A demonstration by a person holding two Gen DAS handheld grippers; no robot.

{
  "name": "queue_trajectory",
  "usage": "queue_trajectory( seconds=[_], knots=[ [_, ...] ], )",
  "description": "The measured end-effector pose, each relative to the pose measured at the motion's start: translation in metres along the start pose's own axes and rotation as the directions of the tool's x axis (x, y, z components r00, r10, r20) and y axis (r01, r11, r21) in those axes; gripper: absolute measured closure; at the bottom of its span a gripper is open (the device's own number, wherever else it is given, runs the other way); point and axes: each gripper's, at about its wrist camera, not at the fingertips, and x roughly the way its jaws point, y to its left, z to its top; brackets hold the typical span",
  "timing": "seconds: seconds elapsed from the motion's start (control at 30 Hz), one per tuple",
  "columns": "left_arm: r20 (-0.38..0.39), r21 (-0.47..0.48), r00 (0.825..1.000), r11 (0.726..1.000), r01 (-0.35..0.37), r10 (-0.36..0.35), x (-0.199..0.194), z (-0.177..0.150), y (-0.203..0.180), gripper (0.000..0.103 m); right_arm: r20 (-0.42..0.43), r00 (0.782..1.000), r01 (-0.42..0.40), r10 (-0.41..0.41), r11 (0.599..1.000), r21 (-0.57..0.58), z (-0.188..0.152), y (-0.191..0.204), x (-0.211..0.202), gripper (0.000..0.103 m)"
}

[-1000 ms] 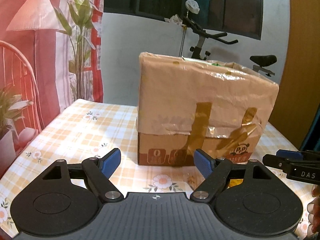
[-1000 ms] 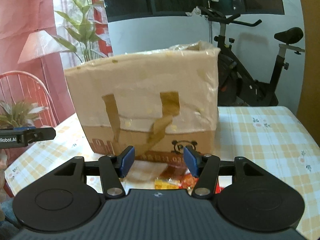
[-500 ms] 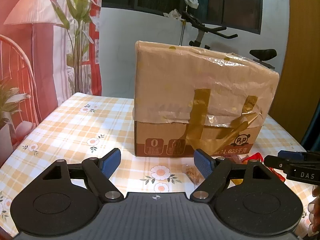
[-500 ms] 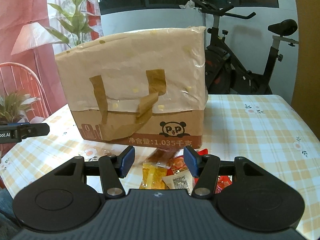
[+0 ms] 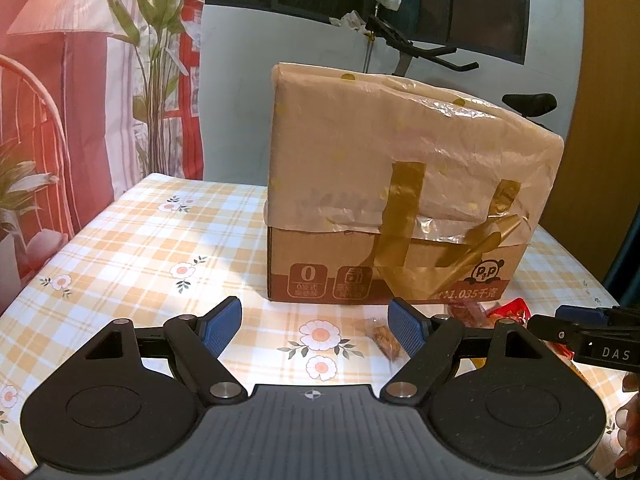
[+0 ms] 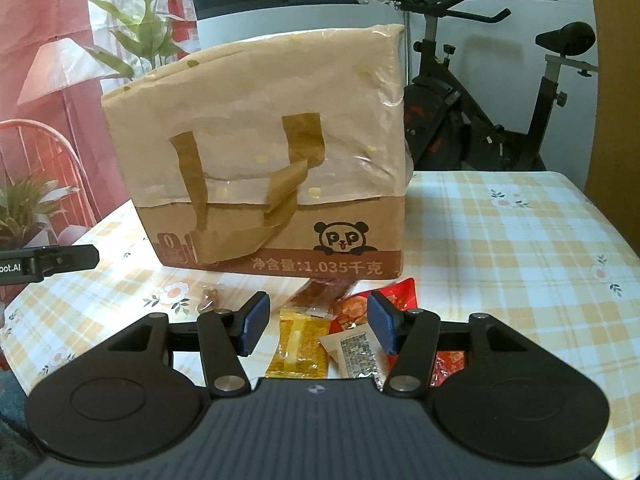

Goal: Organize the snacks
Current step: 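Withdraw both grippers from the box toward the remaining small packets, then grasp the long printed stick packet with the right gripper while the left gripper grasps the clear brown-snack packet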

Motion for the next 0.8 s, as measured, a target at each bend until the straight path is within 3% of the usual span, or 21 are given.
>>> queue_trajectory(
  seconds=[0.2,0.8],
  knots=[
    [-0.004,0.001,1.000,1.000,-0.003,0.003,0.0021,-0.0009,-0.0012,0.021,-0.025,1.000,-0.006,0.007,1.000,0.027,-0.0007,-0.0010,0.0019,0.034],
    [-0.029,-0.007,1.000,1.000,0.003,-0.004,0.0097,-0.0036,-0.0020,0.021,-0.049,0.999,0.006,-0.005,1.000,0.026,-0.0035,-0.0010,0.0046,0.033]
  ],
)
